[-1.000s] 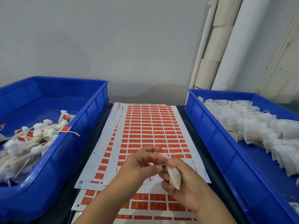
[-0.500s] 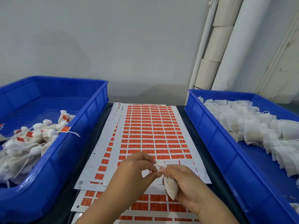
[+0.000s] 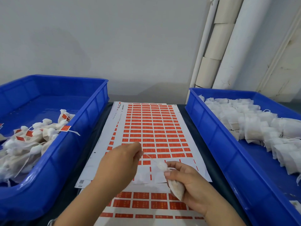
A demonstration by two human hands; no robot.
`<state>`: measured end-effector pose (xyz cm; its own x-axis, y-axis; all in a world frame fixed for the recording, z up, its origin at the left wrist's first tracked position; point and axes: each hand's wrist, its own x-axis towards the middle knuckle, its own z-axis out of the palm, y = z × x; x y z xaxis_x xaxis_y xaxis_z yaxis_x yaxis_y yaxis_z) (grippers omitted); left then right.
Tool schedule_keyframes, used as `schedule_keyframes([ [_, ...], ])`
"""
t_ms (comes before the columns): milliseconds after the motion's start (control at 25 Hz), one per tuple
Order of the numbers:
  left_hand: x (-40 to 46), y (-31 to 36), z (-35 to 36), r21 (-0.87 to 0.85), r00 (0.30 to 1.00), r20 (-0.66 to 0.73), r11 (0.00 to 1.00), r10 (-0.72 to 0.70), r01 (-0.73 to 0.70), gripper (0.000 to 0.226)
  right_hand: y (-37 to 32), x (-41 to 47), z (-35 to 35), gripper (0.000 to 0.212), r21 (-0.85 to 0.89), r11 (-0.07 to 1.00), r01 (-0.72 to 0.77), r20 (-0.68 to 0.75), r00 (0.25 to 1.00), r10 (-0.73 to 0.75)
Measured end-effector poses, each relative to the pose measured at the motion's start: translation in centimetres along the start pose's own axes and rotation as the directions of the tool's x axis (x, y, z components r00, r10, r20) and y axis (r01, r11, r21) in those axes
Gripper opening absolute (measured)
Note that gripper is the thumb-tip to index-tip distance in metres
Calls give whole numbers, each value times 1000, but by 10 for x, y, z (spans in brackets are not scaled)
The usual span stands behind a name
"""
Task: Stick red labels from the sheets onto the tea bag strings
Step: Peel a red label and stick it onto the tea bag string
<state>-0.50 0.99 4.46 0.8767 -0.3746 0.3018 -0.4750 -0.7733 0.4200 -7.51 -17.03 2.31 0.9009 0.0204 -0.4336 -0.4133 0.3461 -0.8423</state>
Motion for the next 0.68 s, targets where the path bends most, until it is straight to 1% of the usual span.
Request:
schedule_keyframes([
  [40,2,-1,-3,10,999,-43,1000,-14,15,4,1,-2,-1,27,-43,999,12,6,1000,-12],
  [120,5,0,-5,6,996,-84,1000,-24,24,4,1,-6,-6,30,-136,990,28,60,998,-20],
  [200,5,5,-2,-11,998,-63,1000,24,-24,4,-2,-10,-11,33,-238,970,41,161,987,-2],
  [280,5,10,3,-54,996,-27,994,90,-91,7,-8,-13,-13,28,-327,941,82,265,964,8],
  [360,6,15,6,-86,990,-19,986,142,-143,10,-14,-14,-9,17,-294,944,147,338,940,-42],
  [400,7,18,6,-95,988,-17,983,153,-154,9,-16,-12,-6,18,-255,949,183,338,937,-90],
  [480,11,18,8,-144,992,-17,982,123,-124,12,-17,-5,-1,27,-180,956,233,271,946,-179],
  [520,13,16,9,-213,998,-15,975,68,-70,14,-18,-1,2,29,-158,955,252,215,953,-216],
  [560,16,12,13,-277,1000,7,961,-13,15,11,-18,4,3,31,-163,951,264,150,959,-241],
  [600,19,7,18,-311,995,48,945,-88,98,2,-17,8,3,33,-184,947,263,81,964,-252],
  [680,20,-6,34,-257,970,159,941,-182,218,34,-15,17,3,32,-238,942,236,-38,967,-252],
])
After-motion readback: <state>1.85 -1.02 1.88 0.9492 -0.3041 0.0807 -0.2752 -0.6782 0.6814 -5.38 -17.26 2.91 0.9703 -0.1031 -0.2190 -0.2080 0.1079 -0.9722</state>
